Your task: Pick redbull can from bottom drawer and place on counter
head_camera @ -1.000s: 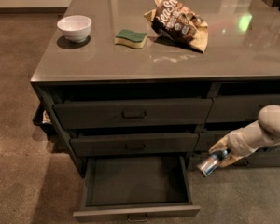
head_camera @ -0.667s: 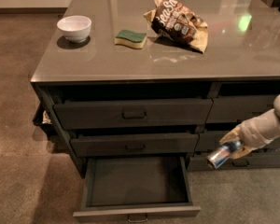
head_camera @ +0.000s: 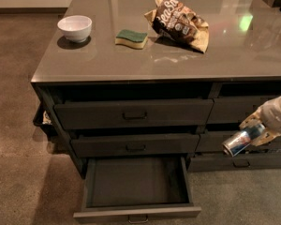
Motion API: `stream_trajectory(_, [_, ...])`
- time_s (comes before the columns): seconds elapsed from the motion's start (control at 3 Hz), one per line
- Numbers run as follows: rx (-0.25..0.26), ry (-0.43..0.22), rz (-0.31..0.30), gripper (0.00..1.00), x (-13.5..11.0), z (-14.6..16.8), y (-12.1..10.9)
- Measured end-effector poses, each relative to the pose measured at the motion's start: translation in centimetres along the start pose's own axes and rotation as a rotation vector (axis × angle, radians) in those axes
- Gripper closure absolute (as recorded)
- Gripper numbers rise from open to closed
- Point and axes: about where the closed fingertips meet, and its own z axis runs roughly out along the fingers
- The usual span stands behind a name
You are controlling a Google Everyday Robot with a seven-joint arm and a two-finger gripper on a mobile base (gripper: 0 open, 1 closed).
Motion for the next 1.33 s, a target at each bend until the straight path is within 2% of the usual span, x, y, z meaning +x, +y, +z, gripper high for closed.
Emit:
stream_trajectory(0.33, [0.011, 0.085, 0.025, 1.00, -2.5, -5.5, -2.2])
stream_trajectory(1.0, [0.026, 0.063, 0.032, 1.00, -2.5, -5.2, -2.4])
stream_trajectory(1.33, [0.046, 0.041, 0.064, 1.00, -3.5, -7.5, -4.3])
